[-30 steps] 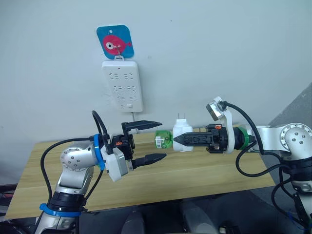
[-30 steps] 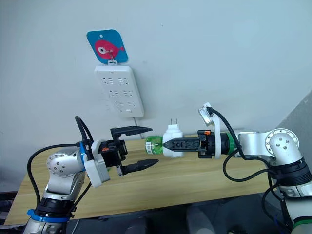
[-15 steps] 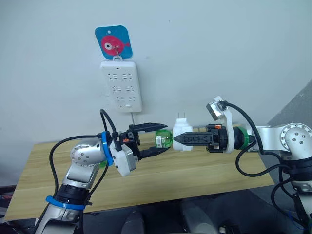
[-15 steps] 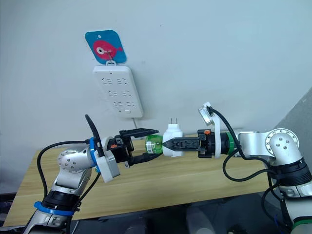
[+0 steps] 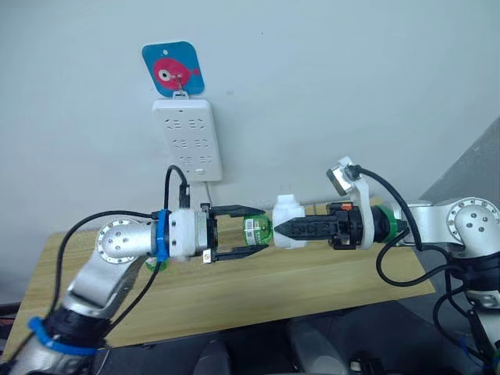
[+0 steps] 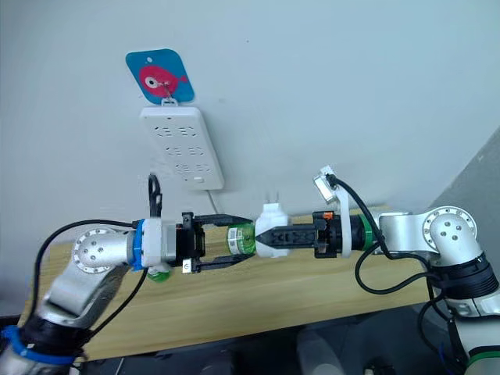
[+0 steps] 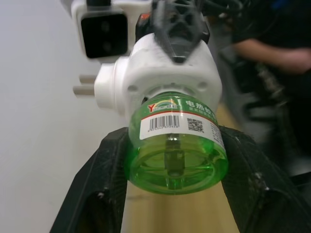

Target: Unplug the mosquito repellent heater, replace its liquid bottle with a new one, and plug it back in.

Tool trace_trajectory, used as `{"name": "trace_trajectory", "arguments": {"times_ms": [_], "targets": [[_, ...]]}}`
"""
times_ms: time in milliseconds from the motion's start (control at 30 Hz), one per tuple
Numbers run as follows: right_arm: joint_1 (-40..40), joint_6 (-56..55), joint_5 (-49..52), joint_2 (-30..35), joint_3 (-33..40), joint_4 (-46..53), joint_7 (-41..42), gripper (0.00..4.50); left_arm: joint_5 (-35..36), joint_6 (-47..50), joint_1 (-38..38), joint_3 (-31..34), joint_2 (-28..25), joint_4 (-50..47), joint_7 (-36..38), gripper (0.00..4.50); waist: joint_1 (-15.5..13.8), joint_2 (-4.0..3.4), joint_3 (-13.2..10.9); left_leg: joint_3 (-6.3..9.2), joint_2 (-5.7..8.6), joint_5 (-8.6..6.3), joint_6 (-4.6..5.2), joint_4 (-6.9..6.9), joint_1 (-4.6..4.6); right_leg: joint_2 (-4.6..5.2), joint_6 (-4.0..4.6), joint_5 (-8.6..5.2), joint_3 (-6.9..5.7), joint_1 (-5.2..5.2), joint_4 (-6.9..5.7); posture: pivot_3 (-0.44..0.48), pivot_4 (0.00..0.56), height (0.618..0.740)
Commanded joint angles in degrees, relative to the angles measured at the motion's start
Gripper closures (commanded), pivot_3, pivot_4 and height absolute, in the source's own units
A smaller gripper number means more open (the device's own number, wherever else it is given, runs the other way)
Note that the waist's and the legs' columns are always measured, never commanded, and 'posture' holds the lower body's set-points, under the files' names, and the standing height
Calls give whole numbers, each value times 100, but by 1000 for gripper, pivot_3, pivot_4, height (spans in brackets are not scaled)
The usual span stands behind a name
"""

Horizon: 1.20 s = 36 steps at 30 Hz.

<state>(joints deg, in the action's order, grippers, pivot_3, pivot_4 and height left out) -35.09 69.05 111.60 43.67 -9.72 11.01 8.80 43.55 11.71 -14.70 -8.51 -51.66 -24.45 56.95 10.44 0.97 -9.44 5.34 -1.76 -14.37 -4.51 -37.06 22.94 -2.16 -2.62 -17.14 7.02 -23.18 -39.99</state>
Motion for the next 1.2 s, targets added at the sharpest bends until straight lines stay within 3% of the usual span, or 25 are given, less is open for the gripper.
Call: {"name": "trace_trajectory", "arguments": {"times_ms": [33, 167, 267, 500, 800, 1033, 1200], "targets": [[-139, 51, 139, 248, 314, -10, 239, 1412, 1840, 2575, -430, 483, -757, 65, -412, 2229, -10, 2, -2, 6, 1, 0, 0, 0, 2, -1, 0, 0, -6, 0, 1, -151, 121, 740], [-229, 152, -86, 280, 297, 122, 550, 1413, 3380, 4250, -1190, 570, -925, 619, -804, 2229, -17, 0, -4, 2, 4, 0, 0, -1, -2, -3, -1, 0, -5, 2, 2, -153, 121, 740], [-262, 191, -292, 304, 323, 234, 796, 1413, 4076, 4928, -1525, 660, -801, 1085, -1288, 2229, -26, 0, -4, 4, 2, 0, 0, 1, -1, -5, 0, -1, -7, 1, 2, -153, 121, 740], [-229, 165, -522, 390, 377, 337, 1085, 1413, 4649, 5594, -1585, 868, -744, 1444, -1733, 2229, -40, 0, -4, 4, 1, 0, -1, 4, 1, -5, 4, -3, -5, -3, 3, -162, 121, 740], [-283, 42, -402, 316, 302, 236, 923, 1427, 3944, 5078, -1377, 1110, -262, 996, -1730, 2229, -99, 1, -3, -4, 2, 0, -1, 0, 0, -4, 5, -3, 3, -3, 3, -158, 123, 740], [-277, 18, -262, 335, 304, 170, 839, 1428, 3207, 4629, -852, 1480, -228, 462, -995, 10, -98, 0, -4, -12, 2, 0, -1, 4, -1, -4, 5, -3, 9, -7, 3, -152, 123, 740], [-225, -34, -99, 338, 318, -5, 651, 1428, 2321, 3931, -358, 1714, -281, 166, -322, 0, -102, 0, -4, -19, 2, 0, -1, 4, -1, -3, 5, -3, 14, -7, 6, -148, 124, 740]]}}
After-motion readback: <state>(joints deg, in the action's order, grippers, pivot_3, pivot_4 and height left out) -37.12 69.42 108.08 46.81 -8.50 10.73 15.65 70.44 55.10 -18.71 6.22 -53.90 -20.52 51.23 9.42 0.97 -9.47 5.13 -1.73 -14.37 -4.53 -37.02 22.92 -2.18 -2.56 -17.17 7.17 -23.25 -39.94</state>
